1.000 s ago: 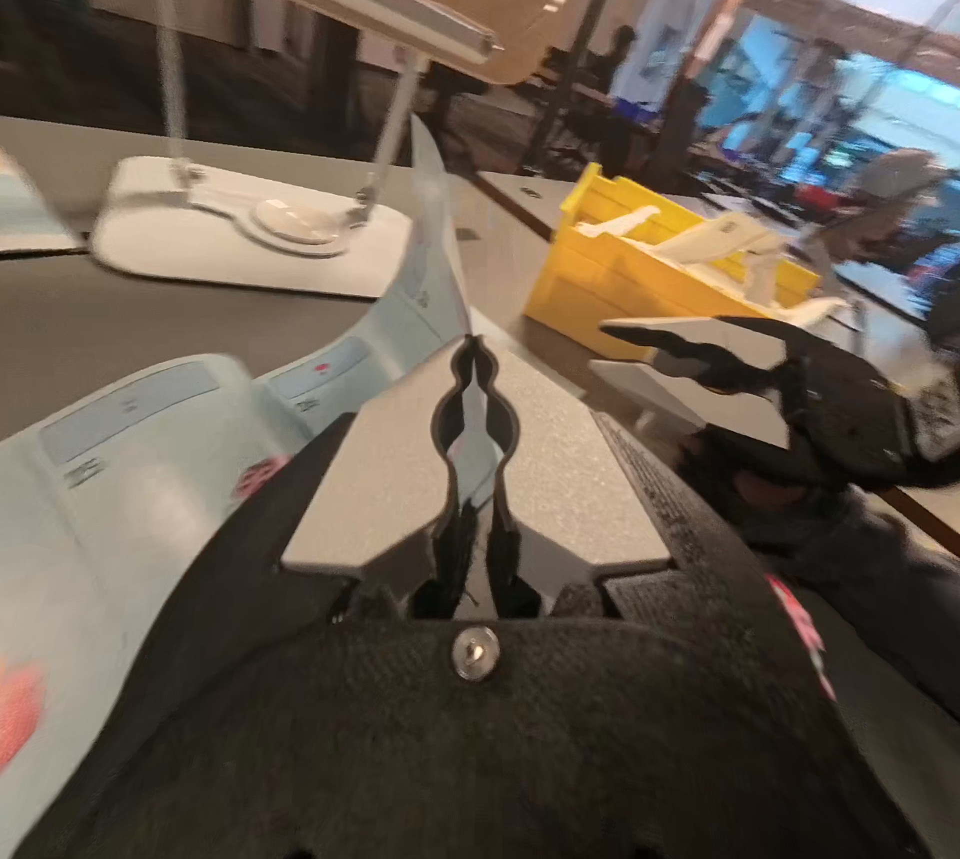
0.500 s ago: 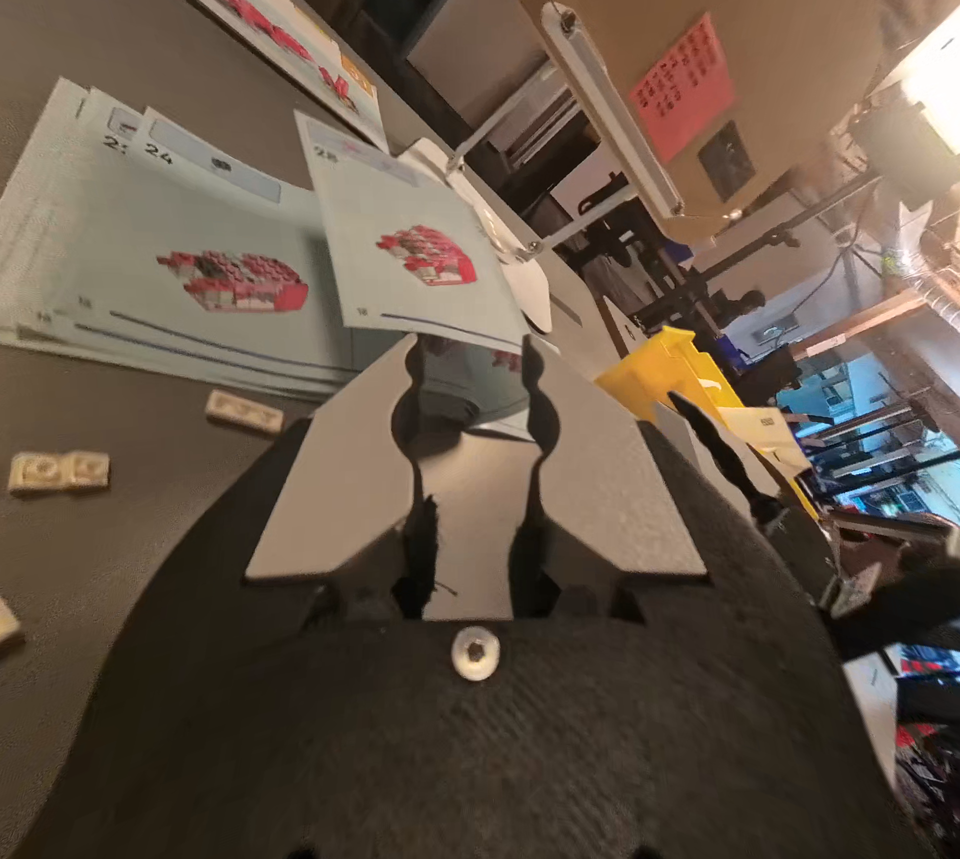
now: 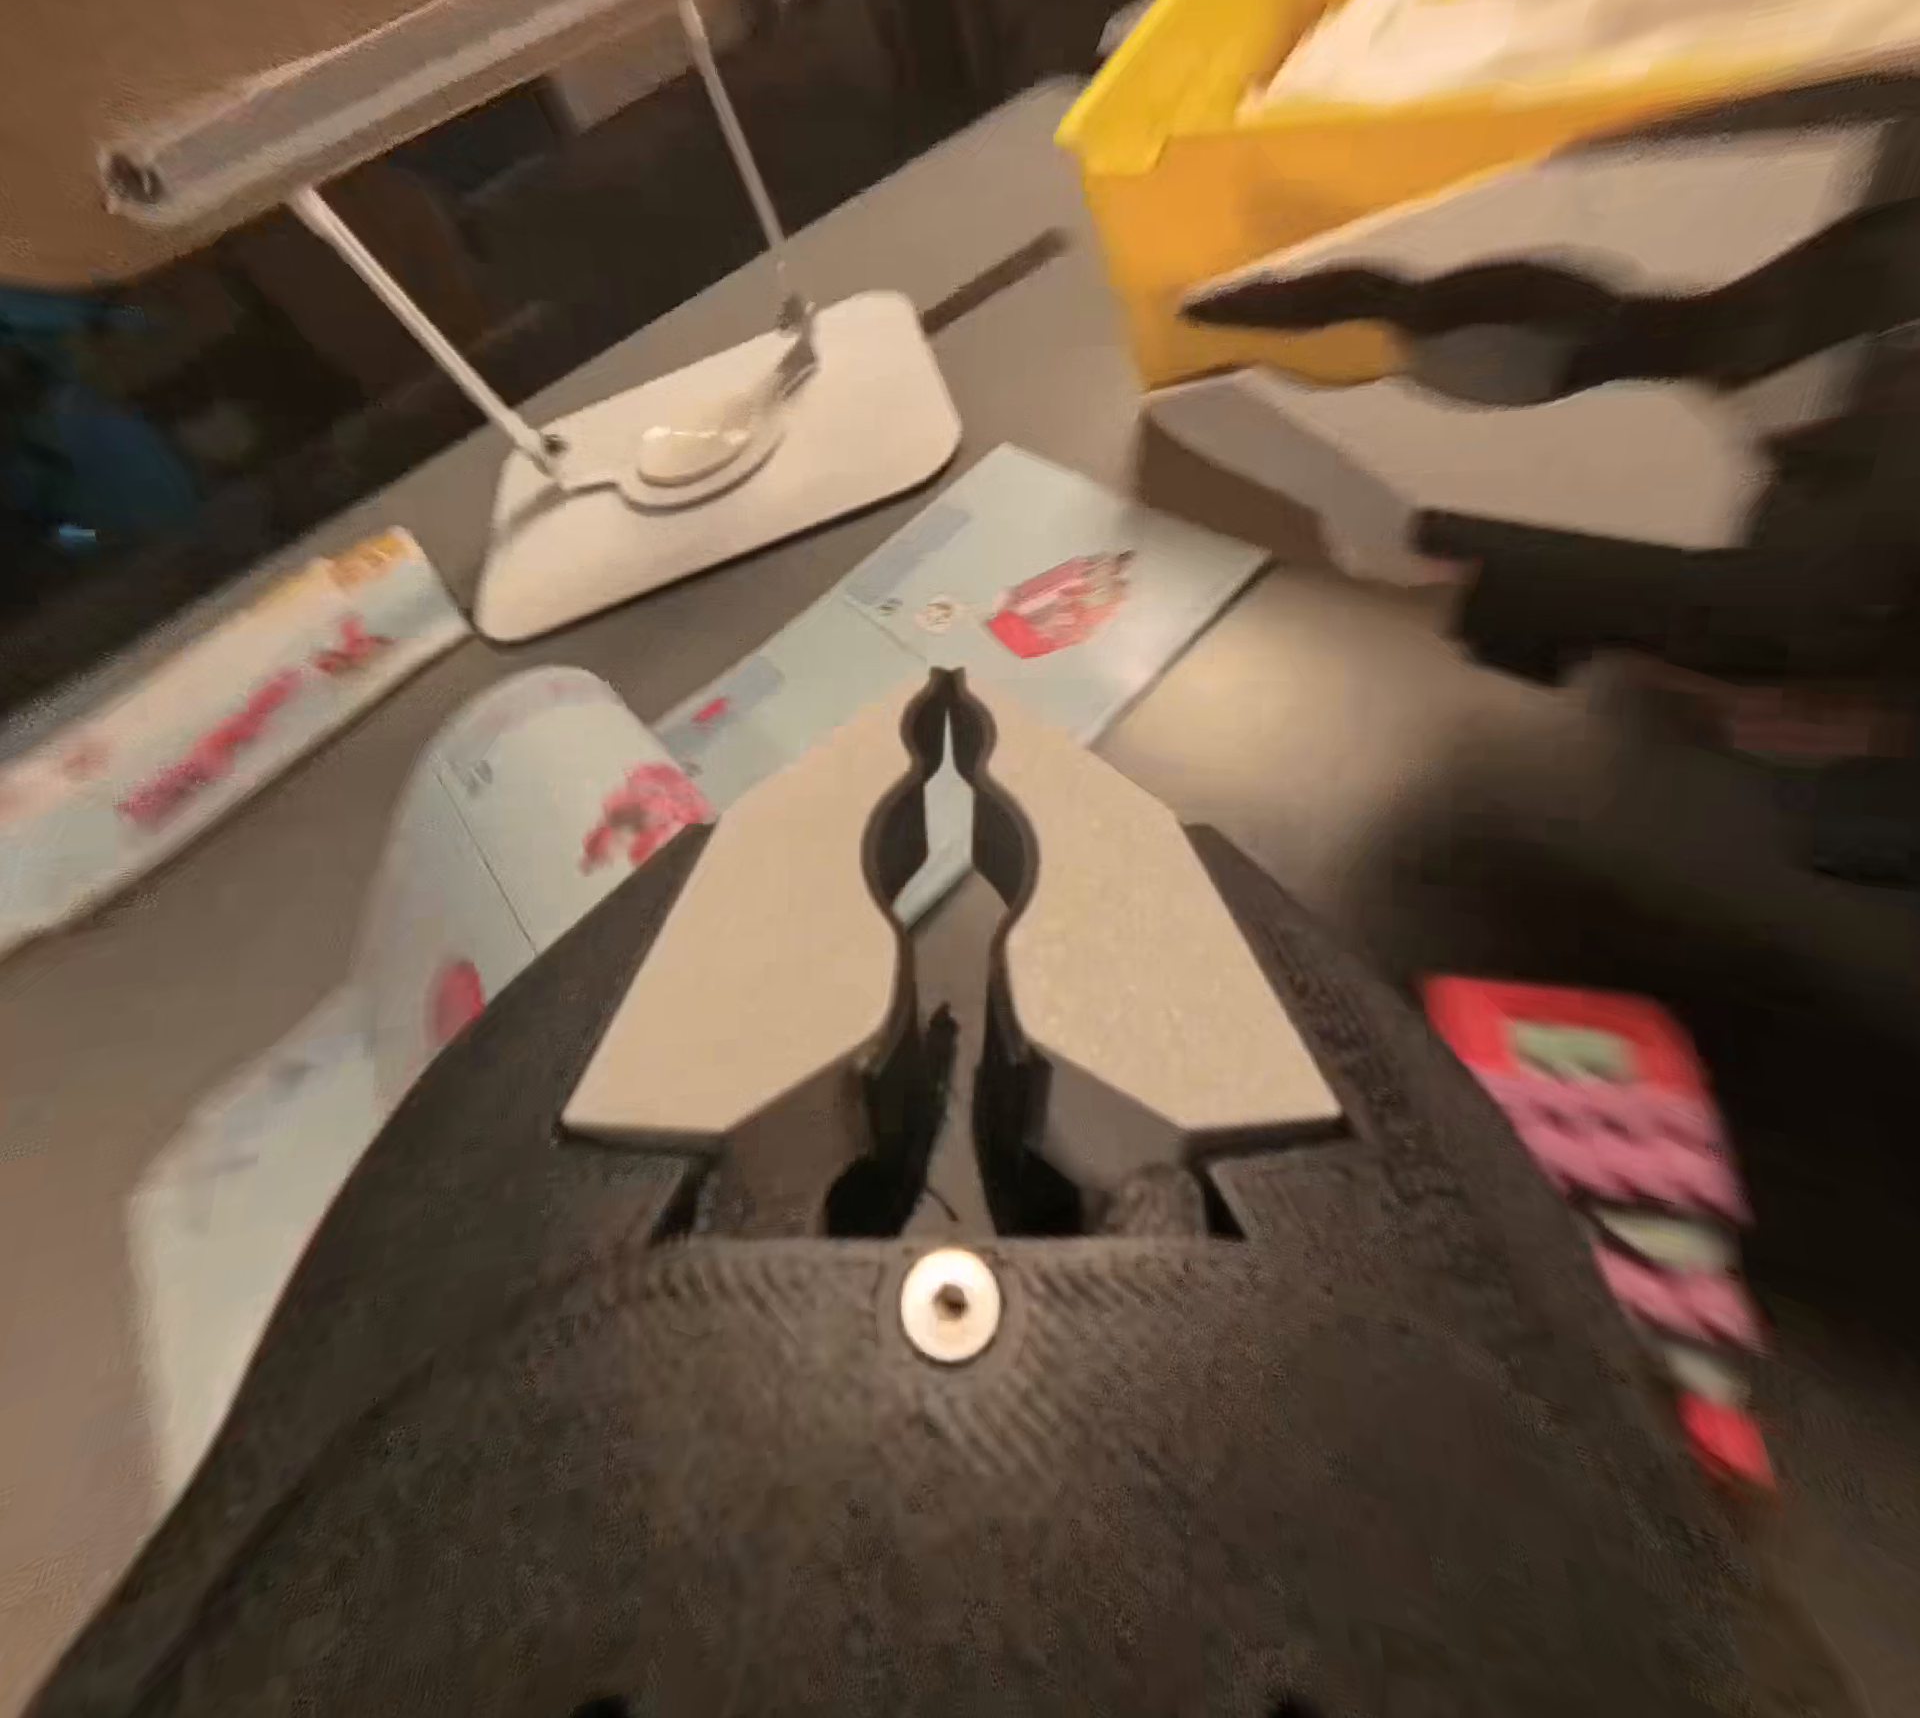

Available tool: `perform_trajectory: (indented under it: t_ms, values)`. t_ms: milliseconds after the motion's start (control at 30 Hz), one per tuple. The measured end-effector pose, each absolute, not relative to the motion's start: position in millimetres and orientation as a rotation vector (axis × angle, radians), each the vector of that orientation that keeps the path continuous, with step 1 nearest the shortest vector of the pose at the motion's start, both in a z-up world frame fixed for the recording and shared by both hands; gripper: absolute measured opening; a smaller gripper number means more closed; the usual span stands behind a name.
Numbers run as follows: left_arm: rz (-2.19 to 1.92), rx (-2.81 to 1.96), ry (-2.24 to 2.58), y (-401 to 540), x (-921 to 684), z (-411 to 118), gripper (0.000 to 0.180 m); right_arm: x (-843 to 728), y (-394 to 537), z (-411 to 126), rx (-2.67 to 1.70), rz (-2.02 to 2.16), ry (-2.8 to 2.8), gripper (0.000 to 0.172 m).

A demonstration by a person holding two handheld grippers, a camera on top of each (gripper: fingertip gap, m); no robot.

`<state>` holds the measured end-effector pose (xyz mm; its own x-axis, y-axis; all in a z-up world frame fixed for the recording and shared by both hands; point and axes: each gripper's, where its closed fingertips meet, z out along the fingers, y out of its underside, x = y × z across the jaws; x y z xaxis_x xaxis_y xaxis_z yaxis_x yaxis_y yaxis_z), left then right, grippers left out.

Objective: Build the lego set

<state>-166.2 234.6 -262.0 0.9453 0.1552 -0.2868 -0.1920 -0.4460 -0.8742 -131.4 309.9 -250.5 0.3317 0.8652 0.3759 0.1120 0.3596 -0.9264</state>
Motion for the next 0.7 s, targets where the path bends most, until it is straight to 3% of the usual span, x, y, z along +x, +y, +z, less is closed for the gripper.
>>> perform_trajectory:
  t_ms: [167,367,600,700]
  values:
    - [0.756,-2.365,0.155,261,-214,-305,0.0,-125,314,-247,-1.121,0.685,-1.096,0.014]
    - [0.721,-2.6,-0.144,218,-264,-345,0.0,-126,315,-248,-1.124,0.682,-1.099,0.014]
    - [0.486,-2.476,-0.393,204,-267,-347,0.0,-127,314,-250,-1.104,0.611,-1.125,0.013]
    - [0.482,-2.32,-0.308,208,-254,-319,0.0,-125,316,-248,-1.085,0.557,-1.113,0.013]
